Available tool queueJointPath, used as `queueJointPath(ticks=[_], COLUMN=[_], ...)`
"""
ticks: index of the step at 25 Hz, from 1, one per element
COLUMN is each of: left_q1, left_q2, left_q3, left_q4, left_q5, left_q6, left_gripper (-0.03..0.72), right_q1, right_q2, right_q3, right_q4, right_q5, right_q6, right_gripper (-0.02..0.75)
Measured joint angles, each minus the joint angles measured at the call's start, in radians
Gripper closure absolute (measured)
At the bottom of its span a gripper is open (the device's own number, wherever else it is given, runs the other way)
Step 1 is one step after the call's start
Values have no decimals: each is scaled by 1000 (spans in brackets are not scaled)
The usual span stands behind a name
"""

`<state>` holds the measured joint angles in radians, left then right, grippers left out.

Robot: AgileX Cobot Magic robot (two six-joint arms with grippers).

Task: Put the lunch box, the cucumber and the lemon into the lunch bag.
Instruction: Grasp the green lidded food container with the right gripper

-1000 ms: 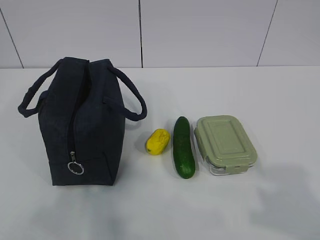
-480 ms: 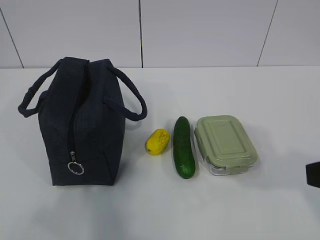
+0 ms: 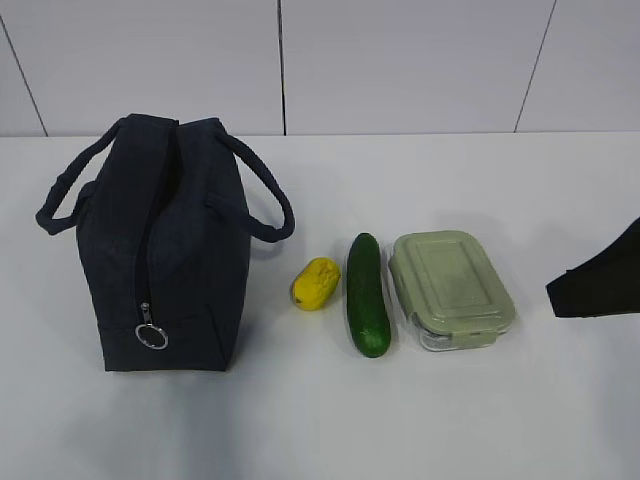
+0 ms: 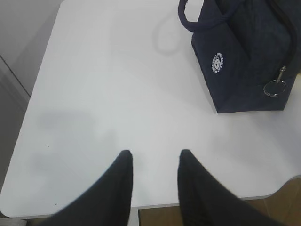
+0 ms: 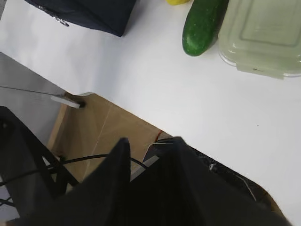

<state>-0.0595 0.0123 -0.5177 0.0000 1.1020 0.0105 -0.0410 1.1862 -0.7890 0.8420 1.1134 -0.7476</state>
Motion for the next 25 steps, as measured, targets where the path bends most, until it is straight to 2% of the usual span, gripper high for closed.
queueJointPath(ticks=[7,11,21,23,25], left_q1=[0,0,0,0,0], left_q2=[0,0,0,0,0], left_q3=[0,0,0,0,0], left_q4=[0,0,0,0,0], left_q5=[0,0,0,0,0], left_q6=[0,0,0,0,0], left_gripper=[452,452,452,452,452], right_q1=[-185,-247,-268,-269,-269], right_q2=[151,258,595,648,691], right_q3=[-16,-70,-255,-266,-275], right_q4=[142,180,160,158,169], right_q5=[71,75,75,71,71], right_q6=[-164,-222,-262,-268,-292], right_gripper=[501,501,494,472,409])
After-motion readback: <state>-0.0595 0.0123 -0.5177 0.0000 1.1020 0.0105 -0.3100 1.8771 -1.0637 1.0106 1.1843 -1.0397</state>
